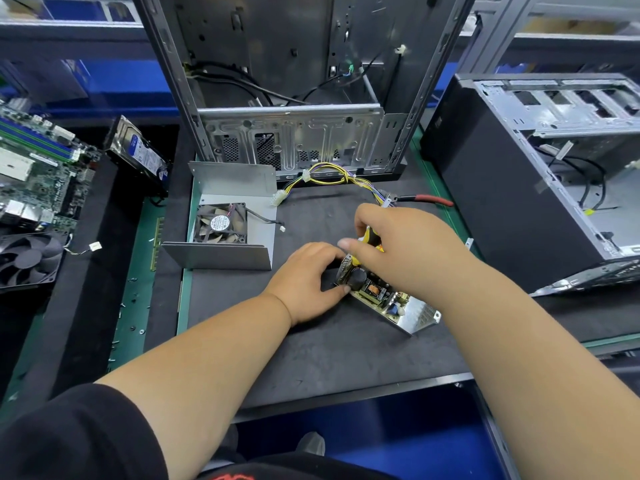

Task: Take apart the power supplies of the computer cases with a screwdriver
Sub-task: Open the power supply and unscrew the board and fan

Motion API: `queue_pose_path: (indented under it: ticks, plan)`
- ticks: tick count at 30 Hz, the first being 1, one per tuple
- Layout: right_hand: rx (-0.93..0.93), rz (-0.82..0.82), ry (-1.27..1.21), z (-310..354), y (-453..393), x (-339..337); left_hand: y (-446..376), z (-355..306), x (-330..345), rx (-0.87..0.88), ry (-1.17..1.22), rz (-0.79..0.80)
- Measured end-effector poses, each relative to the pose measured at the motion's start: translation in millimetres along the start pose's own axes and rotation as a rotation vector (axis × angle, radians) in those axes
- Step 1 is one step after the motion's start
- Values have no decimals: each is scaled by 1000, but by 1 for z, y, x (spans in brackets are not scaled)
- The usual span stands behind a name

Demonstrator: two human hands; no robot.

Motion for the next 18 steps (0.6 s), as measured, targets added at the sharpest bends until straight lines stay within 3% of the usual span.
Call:
queue_pose_path:
  ticks: [2, 6, 12, 18]
  plan:
    - [14, -45, 40, 0, -2, 1, -1, 0, 0, 2, -3, 4]
    - [31, -72, -115, -2, -1, 2, -1, 0, 0, -7, 6, 11]
    - [83, -16, -266, -9, 2, 3, 0, 2, 0, -8, 10, 8]
    - [90, -93, -41, -3, 4, 1, -1, 0, 0, 7, 2, 6]
Point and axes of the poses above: each hand's wrist, its own y-axis away from the middle knuckle, its own x-axis out of the palm, z = x × y, the point moved 7 cm from there along -y, towards the middle knuckle
